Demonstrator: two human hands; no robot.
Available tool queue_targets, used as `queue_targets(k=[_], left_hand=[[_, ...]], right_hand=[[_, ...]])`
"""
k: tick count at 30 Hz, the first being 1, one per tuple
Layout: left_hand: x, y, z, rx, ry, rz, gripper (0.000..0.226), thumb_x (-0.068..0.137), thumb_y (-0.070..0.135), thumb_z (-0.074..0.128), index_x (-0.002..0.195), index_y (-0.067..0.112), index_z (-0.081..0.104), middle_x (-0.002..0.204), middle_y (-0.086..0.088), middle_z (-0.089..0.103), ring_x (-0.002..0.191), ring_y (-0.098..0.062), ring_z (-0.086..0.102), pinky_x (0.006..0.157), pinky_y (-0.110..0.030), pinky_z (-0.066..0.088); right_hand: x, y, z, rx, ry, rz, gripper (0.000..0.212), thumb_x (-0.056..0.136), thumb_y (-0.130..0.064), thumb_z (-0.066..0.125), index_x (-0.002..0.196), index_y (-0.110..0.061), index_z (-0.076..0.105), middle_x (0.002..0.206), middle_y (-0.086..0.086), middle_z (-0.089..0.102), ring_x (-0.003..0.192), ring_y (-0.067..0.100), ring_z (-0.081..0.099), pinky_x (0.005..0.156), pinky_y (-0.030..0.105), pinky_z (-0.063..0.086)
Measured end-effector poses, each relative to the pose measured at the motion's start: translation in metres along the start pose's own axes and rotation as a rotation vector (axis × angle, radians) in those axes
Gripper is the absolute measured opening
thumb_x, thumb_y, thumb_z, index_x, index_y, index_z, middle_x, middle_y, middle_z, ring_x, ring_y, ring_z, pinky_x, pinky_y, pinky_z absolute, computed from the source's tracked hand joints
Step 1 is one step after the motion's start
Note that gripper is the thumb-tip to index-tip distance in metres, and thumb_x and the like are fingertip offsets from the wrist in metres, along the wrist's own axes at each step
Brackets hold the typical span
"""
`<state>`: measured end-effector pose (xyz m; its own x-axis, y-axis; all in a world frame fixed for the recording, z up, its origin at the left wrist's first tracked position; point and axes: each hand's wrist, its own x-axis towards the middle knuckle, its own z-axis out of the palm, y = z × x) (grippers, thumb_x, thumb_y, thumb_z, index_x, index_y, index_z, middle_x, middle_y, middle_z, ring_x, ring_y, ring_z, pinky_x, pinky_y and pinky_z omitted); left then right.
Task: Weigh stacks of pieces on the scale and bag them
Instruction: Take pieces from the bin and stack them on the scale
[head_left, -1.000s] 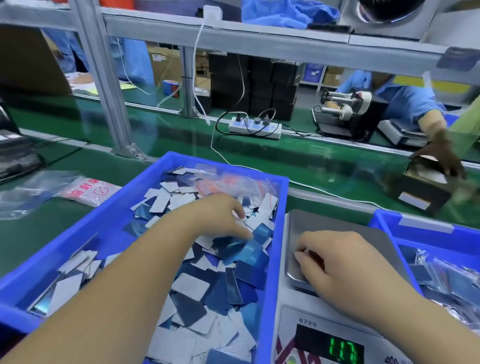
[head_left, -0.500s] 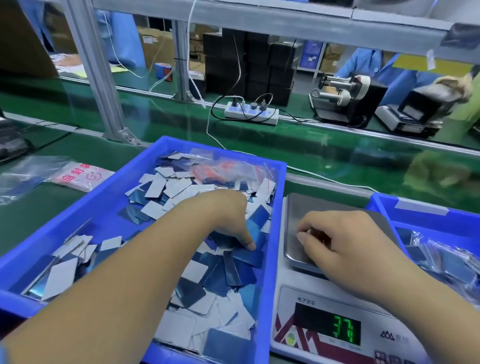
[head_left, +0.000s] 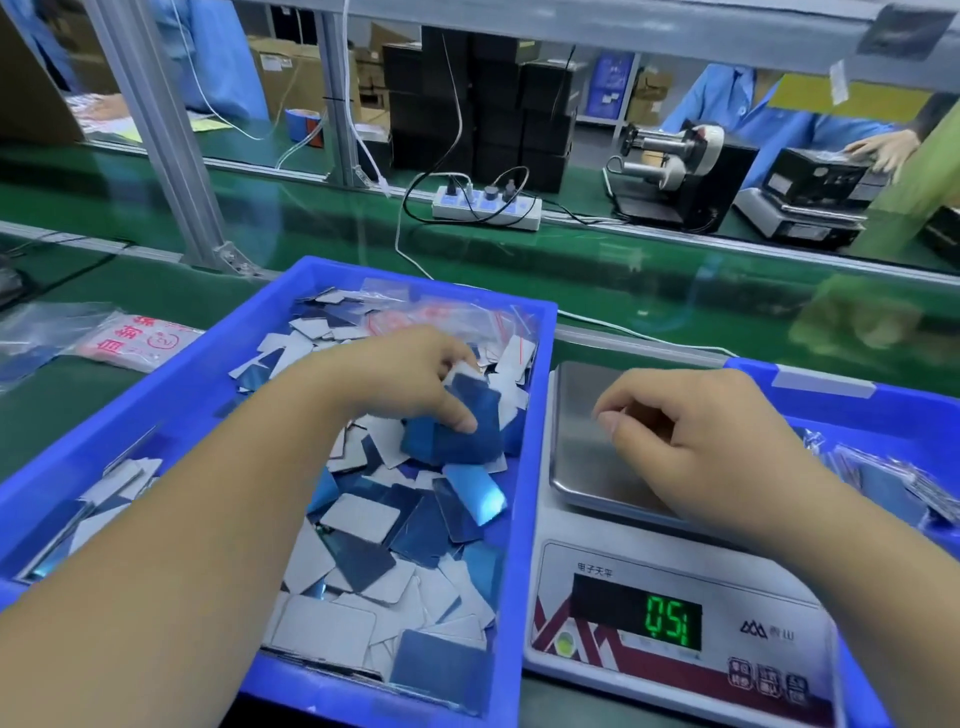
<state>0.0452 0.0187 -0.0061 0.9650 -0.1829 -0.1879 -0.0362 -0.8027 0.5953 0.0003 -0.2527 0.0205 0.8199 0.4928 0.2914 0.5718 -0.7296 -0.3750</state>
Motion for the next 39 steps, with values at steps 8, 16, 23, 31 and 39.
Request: queue_targets(k=[8, 16, 23, 31, 39], left_hand=[[0.009, -0.001, -0.003, -0.428, 0.093, 0.072, 0.015, 0.081, 0.011, 0.079, 0.084, 0.024, 0.071, 0.084, -0.005, 0.074, 0.082, -0.025, 0.070, 0.091, -0.047, 0.055], [0.011, -0.013, -0.004, -0.475, 0.160, -0.027, 0.029, 0.083, 0.001, 0.076, 0.091, 0.028, 0.069, 0.065, 0.003, 0.062, 0.064, -0.016, 0.060, 0.063, -0.027, 0.052], [0.003, 0.017, -0.008, -0.733, 0.371, 0.150, 0.040, 0.086, -0.002, 0.071, 0.109, 0.030, 0.065, 0.088, -0.016, 0.064, 0.079, -0.025, 0.063, 0.069, -0.031, 0.054], [-0.001, 0.105, 0.038, -0.471, 0.021, 0.290, 0.034, 0.084, 0.007, 0.075, 0.108, 0.029, 0.065, 0.092, -0.020, 0.072, 0.074, -0.023, 0.064, 0.069, -0.039, 0.055], [0.012, 0.109, 0.065, -0.015, 0.089, 0.401, 0.044, 0.090, 0.036, 0.069, 0.133, 0.031, 0.060, 0.103, 0.035, 0.058, 0.100, 0.020, 0.049, 0.087, -0.004, 0.034]], right_hand=[[0.002, 0.010, 0.000, 0.029, 0.037, 0.075, 0.012, 0.088, -0.028, 0.059, 0.079, -0.033, 0.067, 0.064, -0.015, 0.063, 0.068, 0.005, 0.056, 0.057, 0.021, 0.042], [0.002, 0.011, 0.001, 0.041, 0.045, 0.067, 0.011, 0.088, -0.029, 0.060, 0.079, -0.032, 0.066, 0.071, -0.020, 0.063, 0.070, 0.004, 0.055, 0.058, 0.030, 0.047], [0.006, 0.013, -0.012, 0.073, 0.145, 0.062, 0.015, 0.088, -0.018, 0.063, 0.077, -0.026, 0.069, 0.063, -0.012, 0.063, 0.069, 0.006, 0.055, 0.059, 0.014, 0.039], [0.007, 0.019, -0.063, 0.226, 0.317, 0.137, 0.016, 0.088, -0.021, 0.062, 0.076, -0.027, 0.070, 0.059, -0.013, 0.064, 0.049, 0.001, 0.049, 0.047, 0.009, 0.035], [-0.005, 0.051, -0.047, 0.242, 0.305, 0.213, 0.016, 0.089, -0.019, 0.063, 0.076, -0.024, 0.070, 0.061, -0.009, 0.065, 0.047, 0.001, 0.048, 0.050, 0.015, 0.036]])
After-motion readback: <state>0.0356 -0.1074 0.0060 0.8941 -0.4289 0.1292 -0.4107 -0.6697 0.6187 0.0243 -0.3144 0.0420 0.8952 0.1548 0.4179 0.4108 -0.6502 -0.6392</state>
